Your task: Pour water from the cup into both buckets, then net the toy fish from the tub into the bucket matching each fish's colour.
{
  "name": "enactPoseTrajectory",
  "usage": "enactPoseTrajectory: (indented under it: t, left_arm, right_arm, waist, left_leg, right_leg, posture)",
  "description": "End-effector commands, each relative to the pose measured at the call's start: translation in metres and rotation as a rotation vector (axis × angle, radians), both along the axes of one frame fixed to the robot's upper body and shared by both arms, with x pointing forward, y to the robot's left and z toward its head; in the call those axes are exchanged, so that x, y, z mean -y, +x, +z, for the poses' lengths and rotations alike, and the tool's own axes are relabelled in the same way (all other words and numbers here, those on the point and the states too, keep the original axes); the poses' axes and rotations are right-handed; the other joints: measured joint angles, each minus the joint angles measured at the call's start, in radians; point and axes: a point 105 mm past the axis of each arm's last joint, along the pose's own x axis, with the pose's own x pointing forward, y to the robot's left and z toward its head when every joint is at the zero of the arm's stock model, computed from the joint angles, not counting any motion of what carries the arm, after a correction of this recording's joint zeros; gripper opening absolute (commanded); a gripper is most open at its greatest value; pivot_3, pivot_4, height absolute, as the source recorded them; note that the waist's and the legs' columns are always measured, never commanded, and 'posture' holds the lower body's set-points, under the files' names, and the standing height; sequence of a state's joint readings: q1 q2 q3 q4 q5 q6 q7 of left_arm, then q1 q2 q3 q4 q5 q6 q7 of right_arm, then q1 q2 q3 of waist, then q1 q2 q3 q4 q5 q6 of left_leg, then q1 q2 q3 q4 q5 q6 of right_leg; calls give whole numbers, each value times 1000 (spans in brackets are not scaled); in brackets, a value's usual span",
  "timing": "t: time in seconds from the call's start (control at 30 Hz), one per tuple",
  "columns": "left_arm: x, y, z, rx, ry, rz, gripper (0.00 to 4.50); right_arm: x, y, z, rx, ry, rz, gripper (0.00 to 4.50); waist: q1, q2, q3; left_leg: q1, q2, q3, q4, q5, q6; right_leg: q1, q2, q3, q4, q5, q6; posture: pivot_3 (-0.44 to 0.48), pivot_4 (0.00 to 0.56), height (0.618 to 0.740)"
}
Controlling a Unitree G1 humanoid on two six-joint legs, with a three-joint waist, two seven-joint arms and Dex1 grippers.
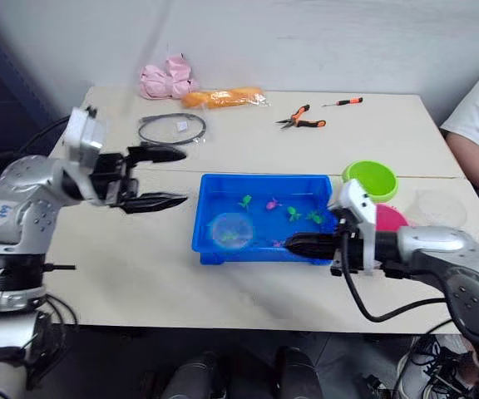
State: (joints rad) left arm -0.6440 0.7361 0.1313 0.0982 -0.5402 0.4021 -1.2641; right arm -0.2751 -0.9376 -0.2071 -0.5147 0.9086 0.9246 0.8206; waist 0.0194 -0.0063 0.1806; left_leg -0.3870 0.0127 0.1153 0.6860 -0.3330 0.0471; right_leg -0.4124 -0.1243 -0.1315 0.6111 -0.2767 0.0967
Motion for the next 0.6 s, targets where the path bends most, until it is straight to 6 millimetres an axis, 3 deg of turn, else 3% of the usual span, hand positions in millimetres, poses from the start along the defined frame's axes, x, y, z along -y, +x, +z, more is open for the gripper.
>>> enactPoseTrajectory:
  t: [0.03,0.13,0.2,0.27,0.47,0.6]
  left_arm:
    - [-22,-2,-15,29,40,56,4456]
    - [-23,-4,-27,17,38,60,4456]
    - [-15,-8,-36,-3,8,49,4456]
    - [-5,-13,-43,-28,-11,16,4456]
    - [11,-19,-50,-44,0,-41,4456]
    - [19,-16,-51,-38,21,-60,4456]
  right_arm:
    - [37,19,20,215,-127,-160,0]
    - [61,30,21,304,-292,-222,0]
    - [80,39,16,303,-529,-258,0]
    - [81,44,23,330,-572,-233,0]
    - [87,53,15,378,-769,-121,0]
    - [74,56,10,425,-816,-37,0]
  waist:
    - [1,0,0]
    - [6,0,0]
    - [7,0,0]
    - [1,0,0]
    - [-8,0,0]
    - [-13,0,0]
  left_leg:
    - [0,0,0,0,0,0]
    - [0,-1,1,0,0,0]
    - [0,-1,0,0,0,0]
    - [0,-1,0,0,0,1]
    - [0,1,1,0,0,-2]
    - [0,1,2,0,1,-1]
  right_leg:
    - [0,0,0,0,0,0]
    - [0,-1,1,0,0,1]
    - [0,-3,1,-1,0,1]
    - [0,-6,2,-1,0,1]
    - [-1,-5,1,0,0,1]
    - [-1,-5,2,0,0,1]
  posture:
    - [0,150,740]
    - [0,150,740]
    - [0,150,740]
    - [0,150,740]
    - [0,150,740]
    - [0,150,740]
